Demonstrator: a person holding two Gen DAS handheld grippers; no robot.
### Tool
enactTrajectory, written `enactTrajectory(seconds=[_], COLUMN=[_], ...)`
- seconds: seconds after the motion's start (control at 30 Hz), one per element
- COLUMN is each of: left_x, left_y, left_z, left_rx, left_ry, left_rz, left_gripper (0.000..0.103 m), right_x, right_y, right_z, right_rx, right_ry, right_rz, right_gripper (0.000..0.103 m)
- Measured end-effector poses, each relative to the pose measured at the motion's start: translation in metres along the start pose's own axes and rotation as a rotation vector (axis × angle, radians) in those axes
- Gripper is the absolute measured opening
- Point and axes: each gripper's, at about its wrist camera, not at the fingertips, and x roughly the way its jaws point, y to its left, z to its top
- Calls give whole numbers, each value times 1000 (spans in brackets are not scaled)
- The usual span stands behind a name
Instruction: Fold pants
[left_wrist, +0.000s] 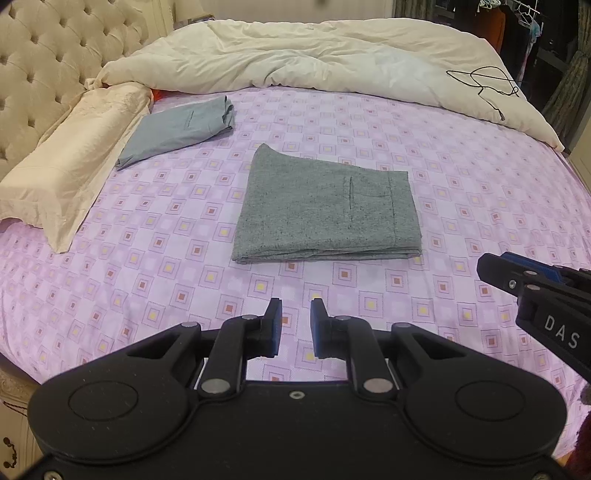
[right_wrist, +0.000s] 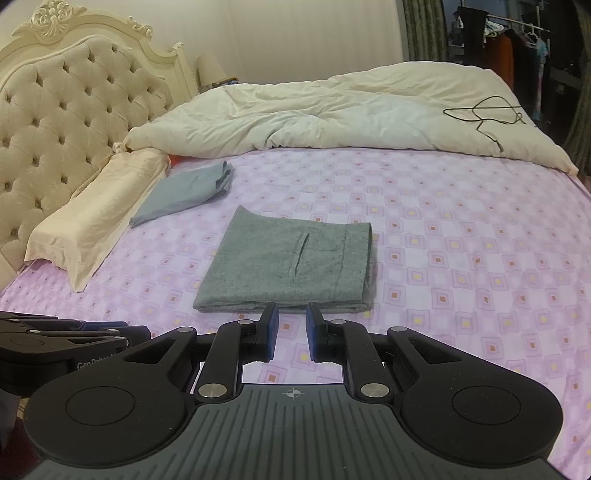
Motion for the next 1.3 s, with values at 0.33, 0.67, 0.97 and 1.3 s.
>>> enactTrajectory(seconds=[0.33,0.67,0.97,1.3], left_x=[-6,-9,-5,9], left_y=[-8,-16,-13,-5], left_z=[-2,-4,-2,4], left_rx=[7,6,-9,1], left_ry=[-7,-7,6,19], left_rz=[9,17,-3,-39], left_gripper=[23,25,27,27], right_x=[-4,-6,-2,11], right_y=[-3,-6,-7,-1], right_z=[-3,-5,-4,0], right_rx=[4,8,5,15], right_ry=[-6,-4,13,27], right_rz=[10,14,17,-18], right_gripper=[16,16,16,16])
